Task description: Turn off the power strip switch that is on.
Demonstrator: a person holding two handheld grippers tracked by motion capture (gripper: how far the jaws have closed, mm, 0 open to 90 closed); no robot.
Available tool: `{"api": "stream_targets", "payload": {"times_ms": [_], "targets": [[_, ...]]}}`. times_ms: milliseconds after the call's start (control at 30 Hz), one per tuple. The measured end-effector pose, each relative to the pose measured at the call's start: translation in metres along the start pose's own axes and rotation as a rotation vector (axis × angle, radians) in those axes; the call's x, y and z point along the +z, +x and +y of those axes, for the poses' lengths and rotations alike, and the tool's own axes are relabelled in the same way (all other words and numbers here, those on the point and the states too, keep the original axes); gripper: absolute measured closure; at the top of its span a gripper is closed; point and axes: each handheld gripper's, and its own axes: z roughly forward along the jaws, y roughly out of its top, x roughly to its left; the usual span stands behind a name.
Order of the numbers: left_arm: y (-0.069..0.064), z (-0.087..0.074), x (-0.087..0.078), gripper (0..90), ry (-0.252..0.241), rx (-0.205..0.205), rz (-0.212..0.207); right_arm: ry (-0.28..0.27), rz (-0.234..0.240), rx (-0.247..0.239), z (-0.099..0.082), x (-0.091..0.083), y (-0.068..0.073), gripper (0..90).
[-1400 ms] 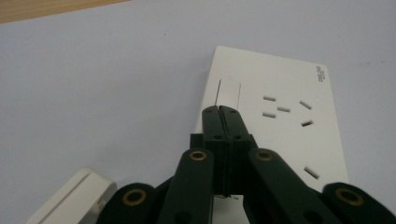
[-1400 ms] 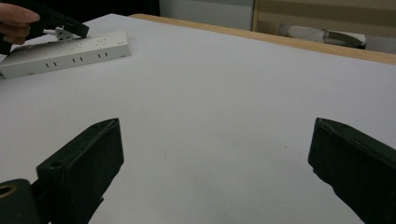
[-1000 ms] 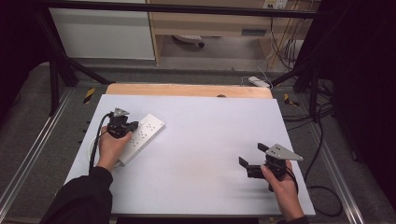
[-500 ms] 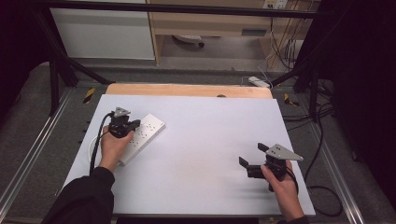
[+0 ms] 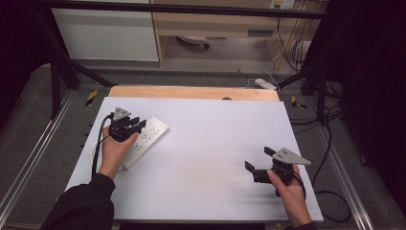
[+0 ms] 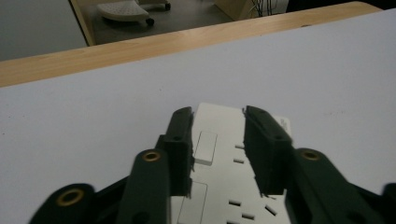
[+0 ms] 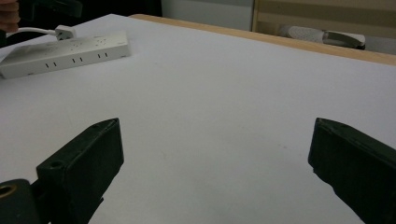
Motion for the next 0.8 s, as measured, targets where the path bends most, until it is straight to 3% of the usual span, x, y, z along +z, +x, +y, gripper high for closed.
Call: {"api": "stream_targets", "payload": {"times_ms": [33,300,400,500,567,800], "targets": [[-0.001,0.001,-0.001,48.1,-0.001,0.007,0.010,0.000,0.000,0.000,0.000,0.000,0.000,3.7],[-0.008,0.006,-0.006,21.8,-0.032,0.012,0.009,0.001,0.003,0.001,0.000,0.001,0.000,3.6],[-0.012,0.007,-0.008,11.0,-0.035,-0.004,0.000,0.002,0.005,0.000,0.000,0.001,0.000,3.6],[-0.015,0.010,-0.014,7.6,-0.059,-0.014,-0.009,0.001,0.005,0.000,0.000,0.001,0.000,3.5],[-0.017,0.012,-0.018,7.6,-0.078,-0.035,-0.036,0.002,0.006,0.000,0.000,0.001,0.000,3.5],[-0.027,0.017,-0.040,7.3,-0.104,-0.047,-0.097,0.001,0.010,0.004,0.000,0.002,0.000,3.4]]}}
